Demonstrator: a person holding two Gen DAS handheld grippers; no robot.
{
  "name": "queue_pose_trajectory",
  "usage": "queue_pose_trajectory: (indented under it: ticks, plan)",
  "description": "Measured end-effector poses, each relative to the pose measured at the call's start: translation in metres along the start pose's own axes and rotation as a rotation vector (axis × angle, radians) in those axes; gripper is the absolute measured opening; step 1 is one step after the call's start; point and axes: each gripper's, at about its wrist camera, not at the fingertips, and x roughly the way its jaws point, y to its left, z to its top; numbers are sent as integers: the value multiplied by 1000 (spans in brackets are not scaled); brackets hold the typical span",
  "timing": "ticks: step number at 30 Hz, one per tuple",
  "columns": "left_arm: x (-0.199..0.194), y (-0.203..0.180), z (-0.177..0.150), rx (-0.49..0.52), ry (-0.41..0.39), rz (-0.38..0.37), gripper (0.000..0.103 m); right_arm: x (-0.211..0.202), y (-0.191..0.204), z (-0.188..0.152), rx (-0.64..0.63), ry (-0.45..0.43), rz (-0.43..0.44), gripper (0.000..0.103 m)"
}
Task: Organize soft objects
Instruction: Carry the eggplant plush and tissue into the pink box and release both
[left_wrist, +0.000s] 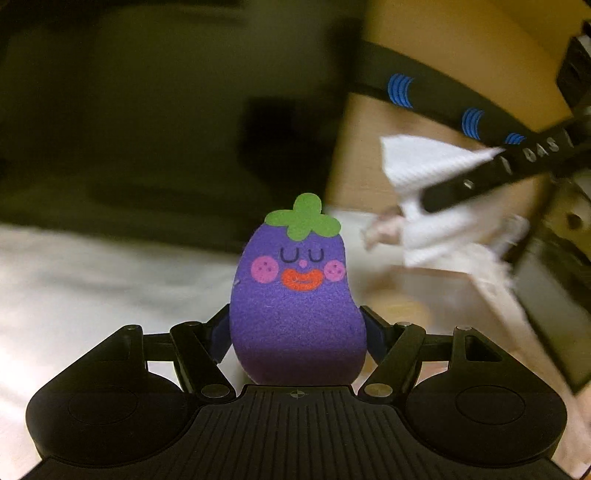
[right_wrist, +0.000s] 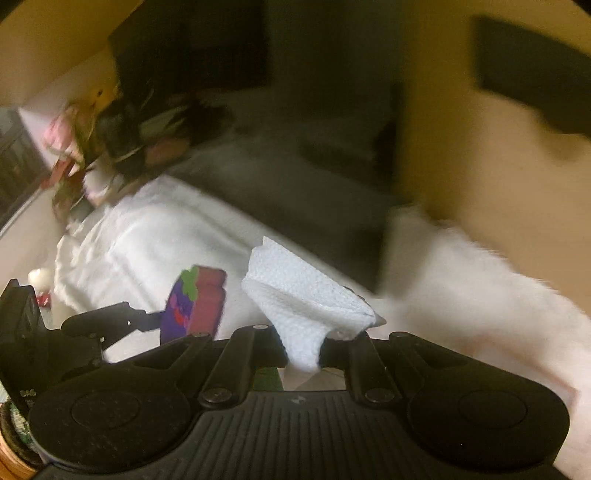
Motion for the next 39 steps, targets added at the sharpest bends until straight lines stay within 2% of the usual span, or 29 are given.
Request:
queue_pose_trajectory:
  ticks: [4, 7, 10, 12, 15, 18, 21, 24, 27, 28, 29, 32, 35, 39]
  plan:
    - [40, -69, 10, 76, 44, -119, 75, -43, -55, -21, 69, -41, -106, 10]
    - [86, -121, 11, 133, 106, -204, 75, -63, -95, -43, 127, -60, -159, 10]
    - [135, -170, 8, 224, 195, -237, 75, -74, -135, -65, 203, -86, -176, 10]
    - [168, -199, -1, 315, 248, -231, 75, -70, -157, -77, 249, -77, -153, 10]
    - [200, -218, -13, 379, 317, -217, 76, -51, -191, -97, 324, -39, -121, 10]
    - [207, -213, -17, 376, 316, -197, 75, -19, -225, -115, 401, 19, -88, 10]
    - [211, -202, -11, 349, 266, -147, 74, 13, -248, -128, 450, 86, -54, 10]
    - [202, -190, -4, 299, 235, -143, 72, 42, -254, -131, 446, 129, -32, 11]
    - [187, -184, -5, 287, 212, -146, 72, 55, -251, -131, 446, 135, -7, 12]
    - [182, -183, -6, 274, 197, -150, 72, 54, -252, -131, 451, 133, -1, 18]
    - [179, -178, -4, 255, 181, -153, 72, 52, -252, -132, 454, 131, 1, 29]
    - [161, -173, 2, 156, 120, -153, 71, 39, -253, -129, 459, 83, -11, 53]
    - [135, -154, 8, 71, 36, -131, 71, 13, -250, -126, 459, -7, -16, 54]
    - [88, -117, 15, 23, -58, -24, 71, -26, -234, -124, 414, -114, -79, 59]
